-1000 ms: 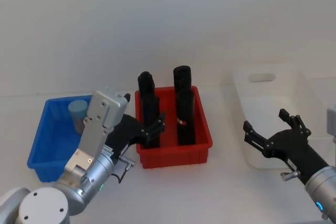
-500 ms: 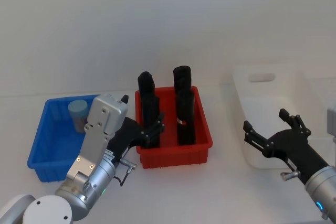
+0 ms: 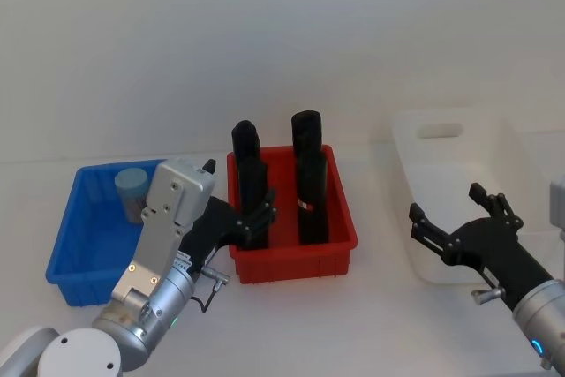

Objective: Pick the cotton swabs from the blue box and place them into the white box.

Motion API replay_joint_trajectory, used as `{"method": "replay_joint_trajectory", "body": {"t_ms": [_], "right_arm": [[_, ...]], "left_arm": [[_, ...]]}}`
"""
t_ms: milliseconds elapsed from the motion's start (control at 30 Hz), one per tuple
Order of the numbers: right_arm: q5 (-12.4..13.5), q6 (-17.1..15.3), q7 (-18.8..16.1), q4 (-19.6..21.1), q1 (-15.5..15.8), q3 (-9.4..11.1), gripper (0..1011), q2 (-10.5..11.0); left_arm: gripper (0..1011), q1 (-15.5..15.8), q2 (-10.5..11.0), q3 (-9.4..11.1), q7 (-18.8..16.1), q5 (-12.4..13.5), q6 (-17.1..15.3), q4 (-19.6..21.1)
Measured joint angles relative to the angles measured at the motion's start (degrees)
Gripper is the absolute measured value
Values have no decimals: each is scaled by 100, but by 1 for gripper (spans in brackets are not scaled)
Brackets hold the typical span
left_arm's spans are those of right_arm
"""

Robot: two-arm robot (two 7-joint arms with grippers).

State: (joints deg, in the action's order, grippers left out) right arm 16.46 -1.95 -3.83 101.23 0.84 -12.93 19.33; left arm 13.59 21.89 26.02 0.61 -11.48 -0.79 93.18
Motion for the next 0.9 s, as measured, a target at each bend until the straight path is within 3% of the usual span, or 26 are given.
{"method": "replay_joint_trajectory", "body": {"t_ms": [500,900], "right_arm": [[0,-5,-74,-62,-54,14,1002,-4],[-27,-49,-714,-797,-639,42,1002,-148]], "left_arm": [[1004,0,0,0,1,-1,-1,0],[1004,0,0,0,2,0,-1,0]]}}
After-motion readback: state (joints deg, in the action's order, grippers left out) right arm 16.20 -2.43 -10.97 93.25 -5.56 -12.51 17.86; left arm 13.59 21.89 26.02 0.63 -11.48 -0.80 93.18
